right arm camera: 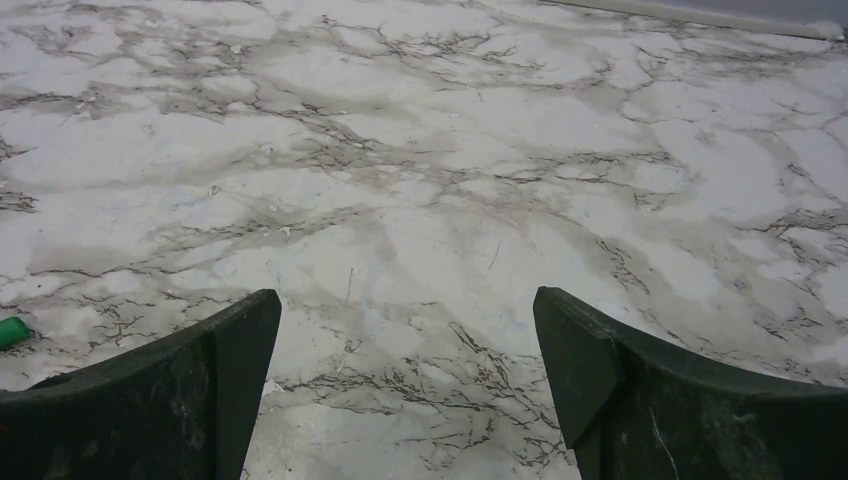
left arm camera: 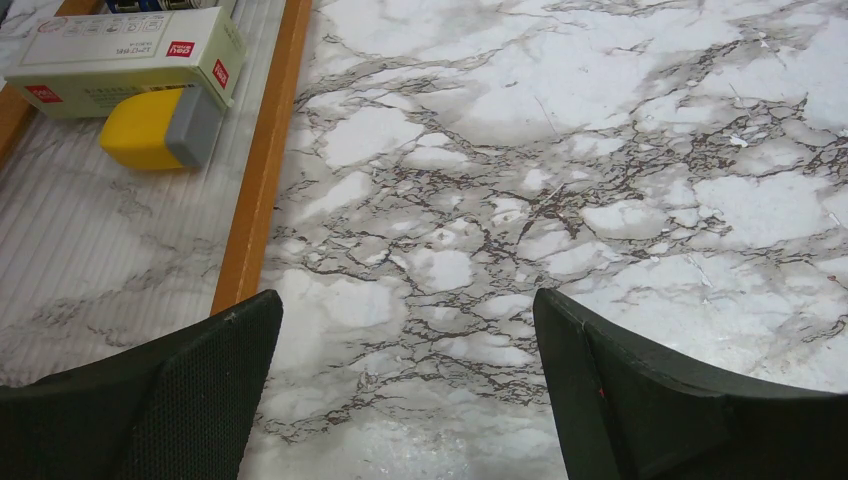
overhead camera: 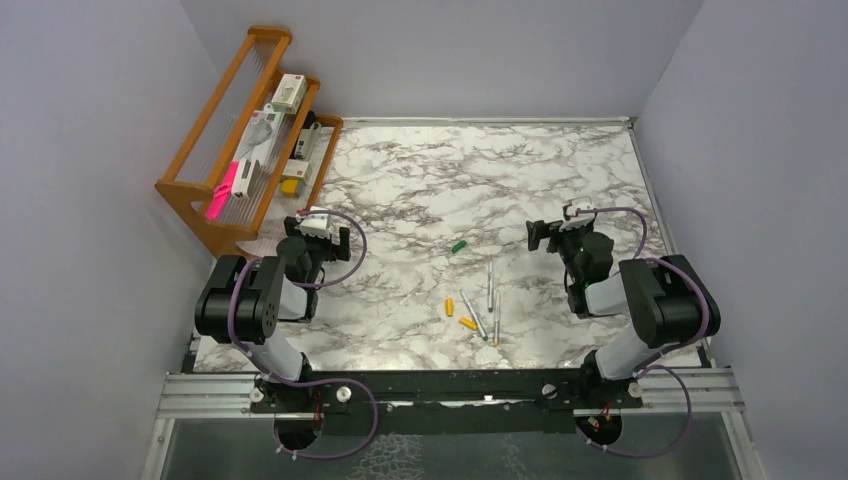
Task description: Insert the pens into the pen caps
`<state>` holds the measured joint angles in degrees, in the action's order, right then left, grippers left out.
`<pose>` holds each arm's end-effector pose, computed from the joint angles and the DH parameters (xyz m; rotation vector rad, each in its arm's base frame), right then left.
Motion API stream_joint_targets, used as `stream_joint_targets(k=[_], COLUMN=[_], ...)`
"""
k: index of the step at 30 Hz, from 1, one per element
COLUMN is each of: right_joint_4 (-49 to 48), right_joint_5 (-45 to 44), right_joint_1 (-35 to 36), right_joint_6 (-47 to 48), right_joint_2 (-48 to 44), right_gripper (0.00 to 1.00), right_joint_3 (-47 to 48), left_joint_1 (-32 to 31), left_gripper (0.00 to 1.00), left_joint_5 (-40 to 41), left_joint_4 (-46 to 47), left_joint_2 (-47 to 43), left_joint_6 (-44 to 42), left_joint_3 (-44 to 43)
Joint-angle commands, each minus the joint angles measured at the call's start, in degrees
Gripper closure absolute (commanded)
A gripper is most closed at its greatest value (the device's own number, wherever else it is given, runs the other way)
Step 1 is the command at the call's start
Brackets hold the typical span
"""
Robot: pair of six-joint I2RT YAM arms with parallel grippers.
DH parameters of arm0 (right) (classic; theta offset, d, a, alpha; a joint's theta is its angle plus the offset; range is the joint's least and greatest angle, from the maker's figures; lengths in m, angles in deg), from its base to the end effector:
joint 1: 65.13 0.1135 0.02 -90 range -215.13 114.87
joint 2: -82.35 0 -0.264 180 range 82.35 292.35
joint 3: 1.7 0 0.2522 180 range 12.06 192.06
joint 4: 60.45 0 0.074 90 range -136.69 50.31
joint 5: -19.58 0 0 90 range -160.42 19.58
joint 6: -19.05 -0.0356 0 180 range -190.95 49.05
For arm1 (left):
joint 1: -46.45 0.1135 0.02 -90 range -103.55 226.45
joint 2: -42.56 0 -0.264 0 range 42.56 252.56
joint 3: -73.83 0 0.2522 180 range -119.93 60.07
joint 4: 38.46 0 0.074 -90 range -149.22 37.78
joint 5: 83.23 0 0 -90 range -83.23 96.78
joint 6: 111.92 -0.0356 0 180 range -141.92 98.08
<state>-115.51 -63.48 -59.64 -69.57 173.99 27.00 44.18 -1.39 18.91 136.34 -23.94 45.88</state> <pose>0.2490 0.0283 0.1378 -0.1923 1.6989 0.1568 0.2483 -0.0149 0.1308 0.1696 1.7102 -0.1256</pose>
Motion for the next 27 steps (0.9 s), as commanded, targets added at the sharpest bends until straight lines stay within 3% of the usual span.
stream_joint_targets(k=[1, 27], right_joint_4=[-1.5, -0.6], right_joint_5=[0.9, 0.9], right_joint_1=[-0.3, -0.3], right_joint_6=[0.7, 0.7], right_joint_2=[0.6, 0.7], right_gripper=[0.0, 0.0], right_joint_3=[0.5, 0.9], left_joint_1=[0.1, 0.0], left_gripper=[0.01, 0.01], left_joint_5=[-1.3, -1.3], left_joint_4=[2.1, 2.1], left_joint_2=[0.0, 0.0], left_joint_6=[-0.2, -0.1], left_joint_3=[-0.5, -0.6])
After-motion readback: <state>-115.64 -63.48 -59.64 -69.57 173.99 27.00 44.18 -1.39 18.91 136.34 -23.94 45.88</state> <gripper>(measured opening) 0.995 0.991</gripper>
